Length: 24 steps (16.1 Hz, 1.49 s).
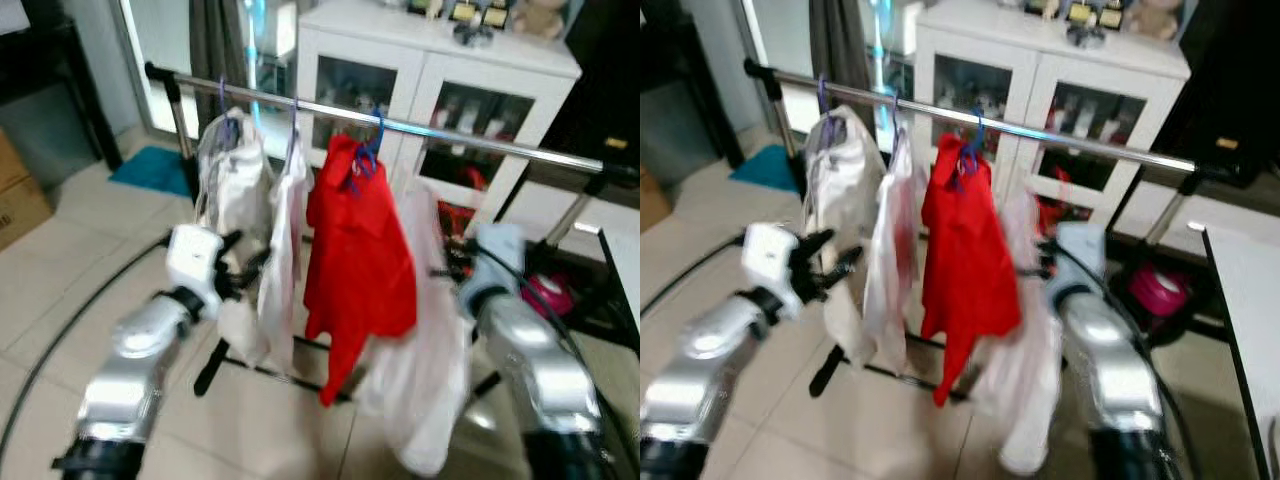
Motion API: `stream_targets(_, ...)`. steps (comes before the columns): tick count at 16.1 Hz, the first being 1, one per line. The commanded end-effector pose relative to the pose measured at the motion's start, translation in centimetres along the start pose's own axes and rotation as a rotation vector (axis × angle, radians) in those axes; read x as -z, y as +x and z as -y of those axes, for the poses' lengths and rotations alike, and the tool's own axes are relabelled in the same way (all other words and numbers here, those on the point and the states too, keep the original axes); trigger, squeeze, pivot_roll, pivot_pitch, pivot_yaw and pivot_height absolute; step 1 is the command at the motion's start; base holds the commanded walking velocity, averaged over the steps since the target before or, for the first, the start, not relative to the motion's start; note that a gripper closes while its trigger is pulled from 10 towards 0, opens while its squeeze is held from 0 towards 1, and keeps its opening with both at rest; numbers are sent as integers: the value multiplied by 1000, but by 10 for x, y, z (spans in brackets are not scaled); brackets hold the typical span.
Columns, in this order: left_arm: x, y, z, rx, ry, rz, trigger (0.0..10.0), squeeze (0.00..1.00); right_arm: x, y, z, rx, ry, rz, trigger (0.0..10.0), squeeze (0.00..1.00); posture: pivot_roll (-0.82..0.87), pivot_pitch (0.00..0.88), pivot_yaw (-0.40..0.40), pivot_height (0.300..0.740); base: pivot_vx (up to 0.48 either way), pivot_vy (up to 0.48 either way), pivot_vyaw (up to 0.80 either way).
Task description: Hang hanger
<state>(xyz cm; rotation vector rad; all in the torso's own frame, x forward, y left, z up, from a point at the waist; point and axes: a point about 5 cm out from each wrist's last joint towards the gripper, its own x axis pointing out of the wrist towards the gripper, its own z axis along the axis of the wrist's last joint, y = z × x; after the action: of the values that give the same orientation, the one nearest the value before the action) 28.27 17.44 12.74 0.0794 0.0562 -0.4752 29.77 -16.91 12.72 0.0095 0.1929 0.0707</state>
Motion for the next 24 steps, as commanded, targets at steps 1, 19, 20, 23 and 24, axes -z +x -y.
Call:
stream_targets(1, -10, 12, 12, 67, 9, 36, 10000, 0, -16, 3, 18, 100, -25, 80, 10000, 0, -117, 0, -54, 740, 341, 0, 0)
stream_targets(19, -53, 39, 30, 493, 63, 123, 10000, 0, -51, 86, 54, 189, -91, -130, 10000, 0, -100, 0, -58, 740, 37, 0, 0)
stream_targets(20, -53, 39, 31, 515, 70, 115, 10000, 0, -45, 85, 60, 208, -90, -166, 10000, 0, -97, 0, -61, 740, 0, 0, 0)
stream_targets(23, -53, 39, 29, 516, 77, 111, 10000, 0, -26, 80, 71, 237, -59, -251, 10000, 0, -90, 0, -61, 740, 0, 0, 0)
stream_targets(24, -53, 39, 29, 523, 80, 106, 10000, 0, -20, 78, 74, 235, -60, -285, 10000, 0, -90, 0, -61, 740, 0, 0, 0)
